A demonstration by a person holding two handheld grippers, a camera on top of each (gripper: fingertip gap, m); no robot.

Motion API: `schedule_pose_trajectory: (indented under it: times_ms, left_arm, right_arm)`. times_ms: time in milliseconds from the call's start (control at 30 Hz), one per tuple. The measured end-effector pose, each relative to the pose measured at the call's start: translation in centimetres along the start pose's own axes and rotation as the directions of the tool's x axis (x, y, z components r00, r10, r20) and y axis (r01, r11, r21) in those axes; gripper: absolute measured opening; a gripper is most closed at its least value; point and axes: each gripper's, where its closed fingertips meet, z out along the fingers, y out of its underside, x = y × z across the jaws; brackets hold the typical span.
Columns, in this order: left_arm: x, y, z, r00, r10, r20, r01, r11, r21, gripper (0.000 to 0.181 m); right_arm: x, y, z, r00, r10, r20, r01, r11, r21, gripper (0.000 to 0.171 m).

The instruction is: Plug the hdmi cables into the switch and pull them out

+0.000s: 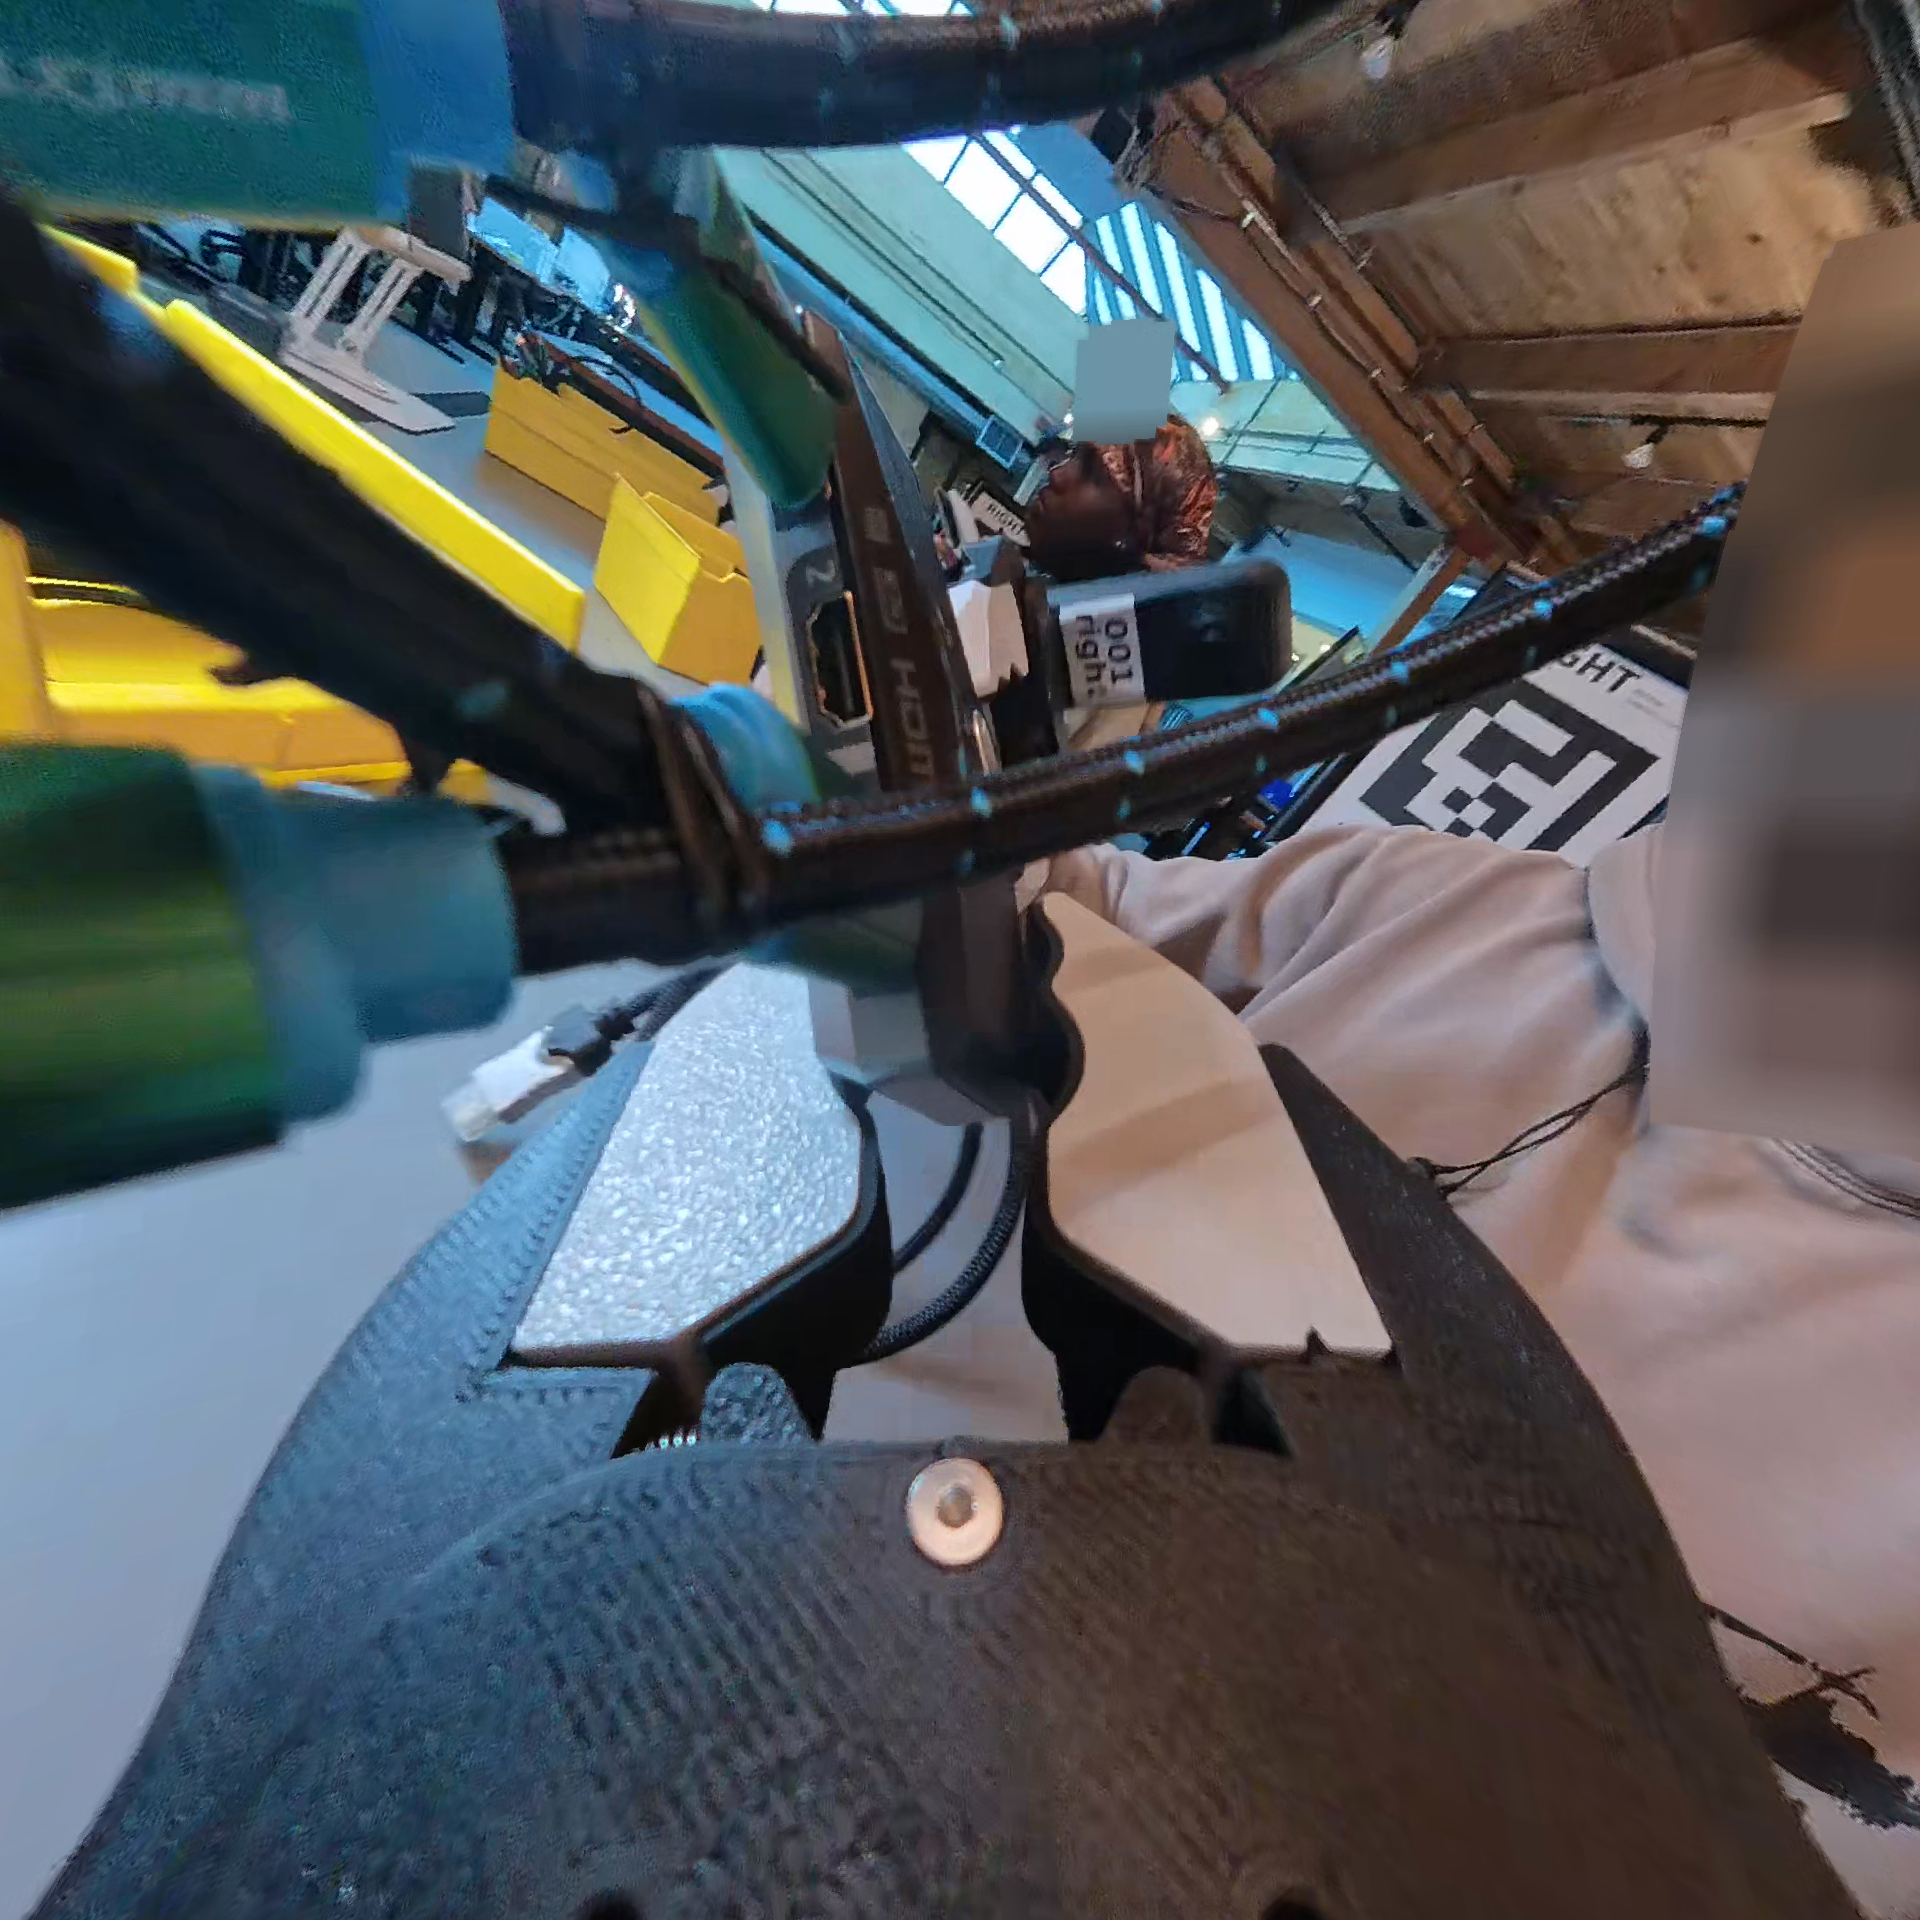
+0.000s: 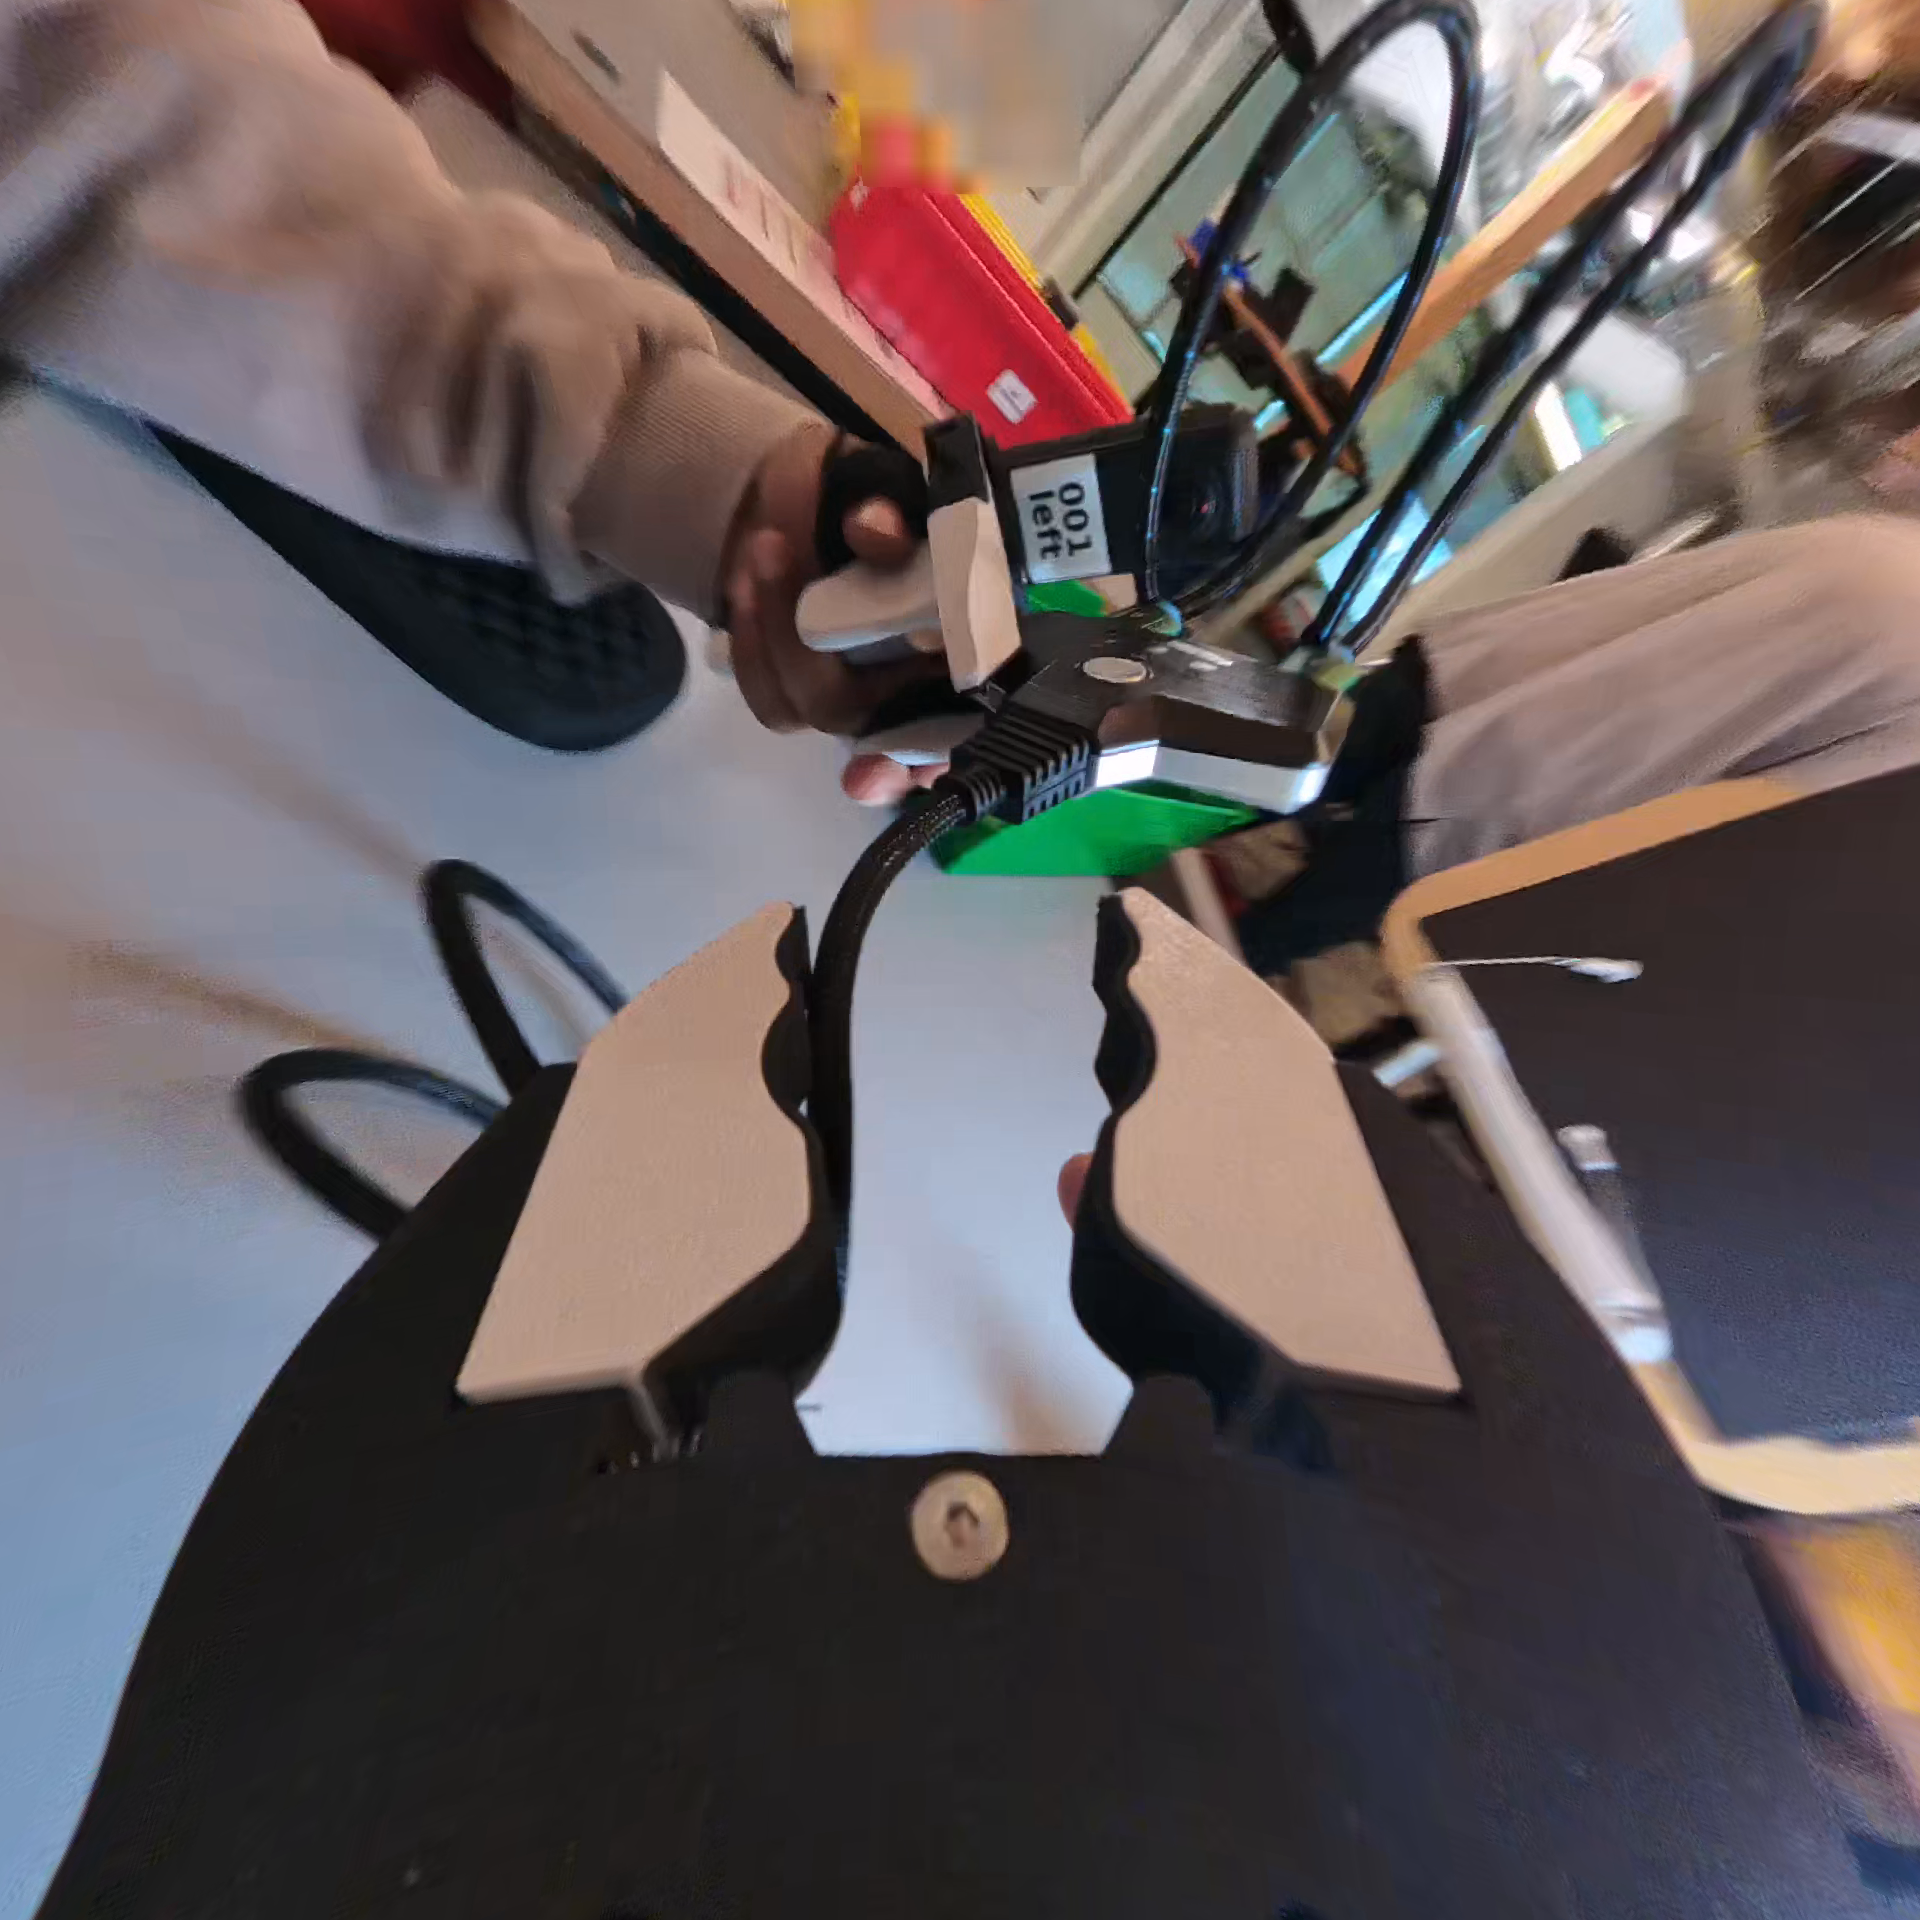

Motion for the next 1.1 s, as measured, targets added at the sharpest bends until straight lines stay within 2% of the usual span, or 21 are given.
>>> schedule_pose_trajectory:
  times_ms: [67,133,167,200,233,267,300,367,433,467,533,667,800,833,867,933,1033,1100]
  left_arm:
    - [-0.2,0.4,-0.2,1.000,0.017,0.015,-0.016,0.999,-0.031,0.025]
    - [-0.2,1.0,-0.3,0.999,0.043,0.024,-0.041,0.996,-0.076,0.025]
    - [0.1,1.3,-0.2,0.999,0.050,0.014,-0.048,0.994,-0.099,0.025]
    - [0.4,1.8,0.0,0.999,0.051,-0.009,-0.052,0.991,-0.127,0.025]
    - [0.8,2.4,0.3,0.998,0.052,-0.035,-0.057,0.986,-0.159,0.025]
    - [1.2,3.1,0.7,0.997,0.050,-0.058,-0.060,0.980,-0.191,0.025]
    - [1.5,3.9,1.2,0.996,0.040,-0.081,-0.057,0.973,-0.224,0.025]
    - [1.9,5.3,2.2,0.993,-0.002,-0.119,-0.031,0.960,-0.279,0.025]
    - [2.0,6.4,3.0,0.989,-0.054,-0.134,0.008,0.946,-0.323,0.025]
    - [2.0,6.9,3.2,0.987,-0.078,-0.137,0.028,0.940,-0.339,0.026]
    - [1.7,8.1,3.1,0.987,-0.093,-0.132,0.036,0.924,-0.380,0.026]
    - [0.7,6.9,3.1,0.990,-0.111,-0.085,0.080,0.947,-0.311,0.031]
    - [-3.5,4.6,2.1,0.977,0.028,0.212,0.020,0.975,-0.220,0.057]
    - [-4.3,3.9,1.6,0.956,0.068,0.284,-0.010,0.980,-0.200,0.054]
    - [-5.2,2.9,0.9,0.918,0.133,0.375,-0.066,0.980,-0.185,0.043]
    - [-5.7,0.6,-0.3,0.810,0.279,0.515,-0.222,0.960,-0.171,0.039]
    - [-4.2,-0.6,0.4,0.715,0.430,0.551,-0.358,0.902,-0.240,0.032]
    - [-3.8,-0.2,0.5,0.599,0.594,0.537,-0.440,0.804,-0.400,0.036]
  right_arm:
    - [-0.2,-1.9,-1.5,0.961,0.231,0.154,-0.254,0.955,0.153,0.052]
    - [1.9,-3.9,-4.3,0.861,0.417,0.292,-0.496,0.816,0.297,0.049]
    - [3.8,-3.4,-5.1,0.871,0.442,0.213,-0.490,0.806,0.332,0.046]
    - [5.2,-2.1,-5.3,0.924,0.378,0.050,-0.375,0.876,0.302,0.046]
    - [5.7,-0.5,-5.1,0.965,0.241,-0.102,-0.217,0.954,0.206,0.047]
    - [5.6,0.8,-4.6,0.978,0.094,-0.186,-0.077,0.993,0.093,0.052]
    - [4.8,1.5,-3.8,0.977,-0.024,-0.210,0.028,0.999,0.017,0.057]
    - [2.4,1.5,-1.6,0.943,-0.259,-0.208,0.250,0.966,-0.070,0.063]
    - [0.0,1.2,0.5,0.864,-0.473,-0.174,0.453,0.880,-0.142,0.066]
    - [-0.6,1.0,1.2,0.821,-0.541,-0.183,0.518,0.841,-0.158,0.061]
    - [-0.4,1.2,1.4,0.746,-0.634,-0.204,0.595,0.772,-0.224,0.035]
    - [0.1,2.2,0.9,0.756,-0.623,-0.201,0.557,0.774,-0.302,0.031]
    - [2.5,4.3,-0.1,0.773,-0.599,-0.211,0.461,0.757,-0.463,0.028]
    - [3.1,4.8,-0.4,0.786,-0.577,-0.221,0.422,0.763,-0.489,0.026]
    - [3.6,5.4,-0.7,0.804,-0.550,-0.225,0.377,0.765,-0.522,0.025]
    - [4.2,6.6,-0.9,0.823,-0.517,-0.234,0.315,0.759,-0.570,0.024]
    - [4.0,7.3,-0.5,0.840,-0.497,-0.220,0.281,0.744,-0.606,0.022]
    - [3.7,7.5,-0.1,0.857,-0.475,-0.199,0.264,0.737,-0.622,0.022]
